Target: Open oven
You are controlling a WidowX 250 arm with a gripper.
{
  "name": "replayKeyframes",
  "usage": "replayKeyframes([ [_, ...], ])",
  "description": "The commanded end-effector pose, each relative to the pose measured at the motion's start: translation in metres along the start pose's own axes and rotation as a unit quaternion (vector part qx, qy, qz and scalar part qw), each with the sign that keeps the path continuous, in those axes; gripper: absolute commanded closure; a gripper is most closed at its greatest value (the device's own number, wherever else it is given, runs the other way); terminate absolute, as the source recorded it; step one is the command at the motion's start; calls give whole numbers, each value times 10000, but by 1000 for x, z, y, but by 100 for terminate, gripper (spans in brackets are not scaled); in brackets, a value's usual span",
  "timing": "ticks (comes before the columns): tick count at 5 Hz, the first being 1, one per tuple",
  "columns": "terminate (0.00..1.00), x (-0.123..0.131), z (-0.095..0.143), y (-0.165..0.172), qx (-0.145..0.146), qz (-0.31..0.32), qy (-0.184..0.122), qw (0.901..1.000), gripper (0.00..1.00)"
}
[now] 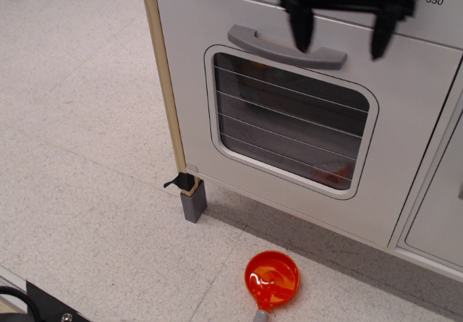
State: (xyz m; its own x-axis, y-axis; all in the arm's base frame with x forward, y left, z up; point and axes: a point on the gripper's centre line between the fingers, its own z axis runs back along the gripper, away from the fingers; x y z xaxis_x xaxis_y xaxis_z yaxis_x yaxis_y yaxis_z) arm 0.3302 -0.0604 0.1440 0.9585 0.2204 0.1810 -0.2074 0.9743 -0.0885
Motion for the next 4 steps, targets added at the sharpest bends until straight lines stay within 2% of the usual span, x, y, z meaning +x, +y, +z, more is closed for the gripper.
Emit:
replayKeyframes([
  [1,0,-1,6,30,-135,1517,-557,9868,0],
  [2,0,8,-1,52,-444,2788,-846,9556,0],
  [3,0,17,-17,71,-548,3983,-1080,9092,0],
  [4,0,23,-33,85,-495,5153,-1038,8493,0],
])
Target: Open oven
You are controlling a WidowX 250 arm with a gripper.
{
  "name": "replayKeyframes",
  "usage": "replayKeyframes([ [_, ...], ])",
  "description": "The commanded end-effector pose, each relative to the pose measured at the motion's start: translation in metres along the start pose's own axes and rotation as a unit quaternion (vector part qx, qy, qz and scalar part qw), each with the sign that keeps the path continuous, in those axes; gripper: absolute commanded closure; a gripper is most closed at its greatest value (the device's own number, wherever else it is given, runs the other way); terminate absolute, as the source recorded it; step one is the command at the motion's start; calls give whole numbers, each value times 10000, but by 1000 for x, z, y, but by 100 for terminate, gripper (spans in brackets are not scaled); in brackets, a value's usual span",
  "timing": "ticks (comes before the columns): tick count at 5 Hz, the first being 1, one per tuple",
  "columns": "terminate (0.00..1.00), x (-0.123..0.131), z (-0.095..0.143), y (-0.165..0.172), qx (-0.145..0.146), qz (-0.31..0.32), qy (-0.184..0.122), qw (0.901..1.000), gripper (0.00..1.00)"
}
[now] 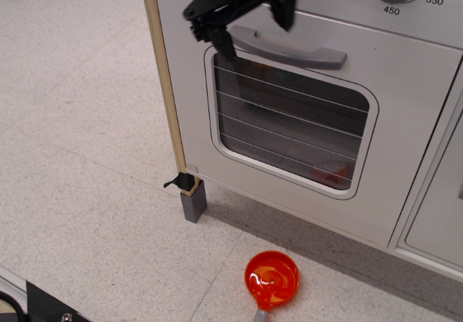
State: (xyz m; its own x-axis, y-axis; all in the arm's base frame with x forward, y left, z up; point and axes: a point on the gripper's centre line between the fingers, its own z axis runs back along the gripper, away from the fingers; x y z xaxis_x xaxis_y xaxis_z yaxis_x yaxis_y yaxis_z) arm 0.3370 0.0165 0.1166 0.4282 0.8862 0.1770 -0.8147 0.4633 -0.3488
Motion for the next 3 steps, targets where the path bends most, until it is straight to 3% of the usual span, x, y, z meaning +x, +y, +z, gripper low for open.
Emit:
replayKeyframes([
  [1,0,8,-25,4,314,2070,-229,9776,0],
  [2,0,3,-38,-1,306,2111,-75,9770,0],
  [3,0,6,-41,-10,84,2249,-31,9743,0],
])
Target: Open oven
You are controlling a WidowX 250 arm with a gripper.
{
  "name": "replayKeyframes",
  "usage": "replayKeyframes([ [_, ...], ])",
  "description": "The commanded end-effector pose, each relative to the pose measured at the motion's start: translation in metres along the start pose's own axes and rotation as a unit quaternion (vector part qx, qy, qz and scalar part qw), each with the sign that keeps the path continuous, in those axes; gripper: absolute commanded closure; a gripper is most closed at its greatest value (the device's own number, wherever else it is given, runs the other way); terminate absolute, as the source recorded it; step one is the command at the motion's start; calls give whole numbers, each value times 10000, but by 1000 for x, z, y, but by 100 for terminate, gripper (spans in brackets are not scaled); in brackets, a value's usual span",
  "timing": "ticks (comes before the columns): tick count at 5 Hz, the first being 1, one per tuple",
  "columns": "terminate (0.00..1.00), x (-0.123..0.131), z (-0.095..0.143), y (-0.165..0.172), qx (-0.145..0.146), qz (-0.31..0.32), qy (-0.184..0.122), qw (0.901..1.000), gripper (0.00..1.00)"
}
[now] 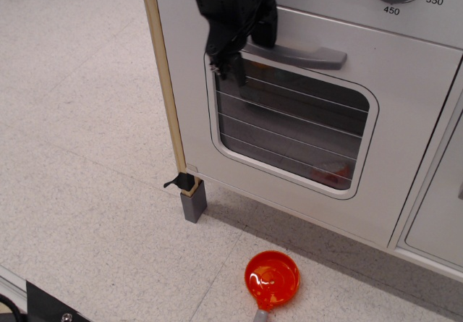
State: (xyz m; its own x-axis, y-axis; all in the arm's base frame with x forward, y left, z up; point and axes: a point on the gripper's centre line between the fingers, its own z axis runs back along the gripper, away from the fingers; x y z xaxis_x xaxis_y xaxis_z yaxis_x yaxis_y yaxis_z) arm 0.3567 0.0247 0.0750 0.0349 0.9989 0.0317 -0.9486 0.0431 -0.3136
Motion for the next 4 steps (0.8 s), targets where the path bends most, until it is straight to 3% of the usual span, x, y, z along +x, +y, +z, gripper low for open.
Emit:
replayKeyframes([
  [1,0,-7,0,-10,-389,170,88,9991,0],
  [3,0,-6,4,6,-197,-66,264,9994,0],
  [4,0,-4,10,19,-116,-547,231,9982,0],
])
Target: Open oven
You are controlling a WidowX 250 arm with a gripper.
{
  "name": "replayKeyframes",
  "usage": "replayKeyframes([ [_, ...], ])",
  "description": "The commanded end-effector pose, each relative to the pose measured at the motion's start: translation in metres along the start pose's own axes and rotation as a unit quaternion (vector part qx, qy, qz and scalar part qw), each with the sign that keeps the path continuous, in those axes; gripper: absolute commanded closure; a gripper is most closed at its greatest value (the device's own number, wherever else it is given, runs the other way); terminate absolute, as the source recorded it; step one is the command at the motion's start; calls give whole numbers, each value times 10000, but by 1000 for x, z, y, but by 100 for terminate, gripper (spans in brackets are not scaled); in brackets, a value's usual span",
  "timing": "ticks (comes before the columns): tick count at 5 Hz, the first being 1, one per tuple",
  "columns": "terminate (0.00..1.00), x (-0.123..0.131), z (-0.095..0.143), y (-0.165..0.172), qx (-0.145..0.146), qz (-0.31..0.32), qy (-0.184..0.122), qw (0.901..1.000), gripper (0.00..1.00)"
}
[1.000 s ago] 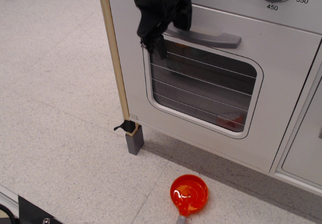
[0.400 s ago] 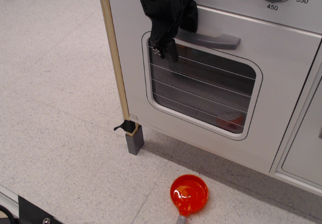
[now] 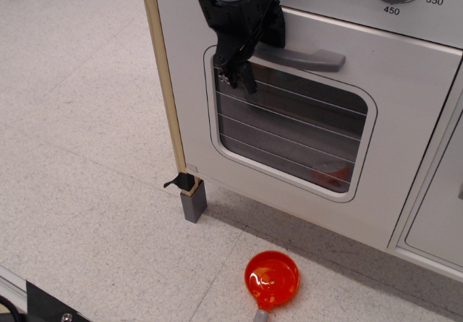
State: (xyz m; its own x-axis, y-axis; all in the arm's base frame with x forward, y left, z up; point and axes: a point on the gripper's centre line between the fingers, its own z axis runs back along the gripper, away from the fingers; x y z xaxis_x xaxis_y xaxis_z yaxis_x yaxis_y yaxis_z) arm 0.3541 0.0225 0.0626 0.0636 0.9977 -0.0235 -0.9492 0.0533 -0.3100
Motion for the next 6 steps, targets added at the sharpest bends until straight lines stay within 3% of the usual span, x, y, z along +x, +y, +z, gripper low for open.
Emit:
replayKeyframes([
  [1,0,1,30,23,-54,-701,27,9975,0],
  [3,0,-12,54,9,-187,-1324,404,9902,0],
  [4,0,-29,70,-10,-472,-1257,701,9885,0],
  [6,0,-41,66,-30,-859,-947,895,9877,0],
])
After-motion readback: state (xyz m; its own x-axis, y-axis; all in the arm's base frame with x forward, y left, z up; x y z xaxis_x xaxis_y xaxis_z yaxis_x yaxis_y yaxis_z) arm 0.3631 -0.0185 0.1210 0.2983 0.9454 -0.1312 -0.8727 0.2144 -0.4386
